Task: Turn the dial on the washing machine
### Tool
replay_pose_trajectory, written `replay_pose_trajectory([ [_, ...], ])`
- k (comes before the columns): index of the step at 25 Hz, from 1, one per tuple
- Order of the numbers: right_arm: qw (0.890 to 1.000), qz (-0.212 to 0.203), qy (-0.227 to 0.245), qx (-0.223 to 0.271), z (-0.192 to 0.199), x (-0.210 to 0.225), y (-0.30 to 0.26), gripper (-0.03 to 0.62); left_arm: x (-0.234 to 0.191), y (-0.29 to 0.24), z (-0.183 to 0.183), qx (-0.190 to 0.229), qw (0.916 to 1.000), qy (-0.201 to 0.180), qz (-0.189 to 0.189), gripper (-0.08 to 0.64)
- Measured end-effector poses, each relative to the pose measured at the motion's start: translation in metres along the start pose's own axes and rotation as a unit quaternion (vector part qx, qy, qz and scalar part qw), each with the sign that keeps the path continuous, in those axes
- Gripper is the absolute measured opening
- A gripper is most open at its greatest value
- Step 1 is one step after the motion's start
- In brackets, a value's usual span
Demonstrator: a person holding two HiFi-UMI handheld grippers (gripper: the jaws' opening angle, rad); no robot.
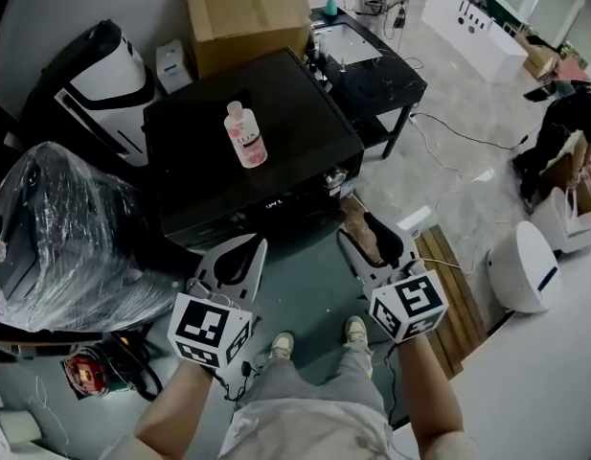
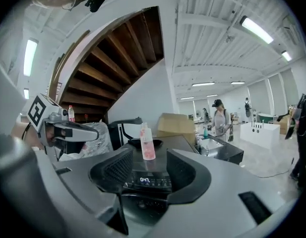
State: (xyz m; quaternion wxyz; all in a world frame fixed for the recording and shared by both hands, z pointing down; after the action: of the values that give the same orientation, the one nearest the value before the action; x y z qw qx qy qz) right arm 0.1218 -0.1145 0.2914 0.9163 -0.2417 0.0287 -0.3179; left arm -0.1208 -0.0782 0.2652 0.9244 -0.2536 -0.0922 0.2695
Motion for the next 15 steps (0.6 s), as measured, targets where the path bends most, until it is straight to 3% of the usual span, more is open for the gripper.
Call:
replay_pose_trajectory([
  [8,0.995,-0.071,0.068,-0.034,-0.003,0.058,-0.016,0.238,0.032,-0.032,-0.015,-0.010,0.9972,0.023,-0.070,0.020],
  [15,0.990,-0.069,0.118,-0.036,0.001,0.089,-0.040,0.238,0.030,-0.046,-0.007,-0.009,0.9893,0.052,-0.136,0.020],
])
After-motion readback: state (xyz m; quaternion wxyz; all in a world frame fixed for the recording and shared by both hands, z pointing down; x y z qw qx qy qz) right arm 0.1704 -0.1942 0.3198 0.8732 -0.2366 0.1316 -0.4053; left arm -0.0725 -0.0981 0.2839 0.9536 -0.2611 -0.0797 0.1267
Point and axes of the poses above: the fingertips, and each gripper's own axes: y backward along the fingers, x to its right, z out of its underside, the point moved 9 cm from there along y, backward along the fingers, and after that the axes turned 15 degrees about -x, right-handed, at the moved point
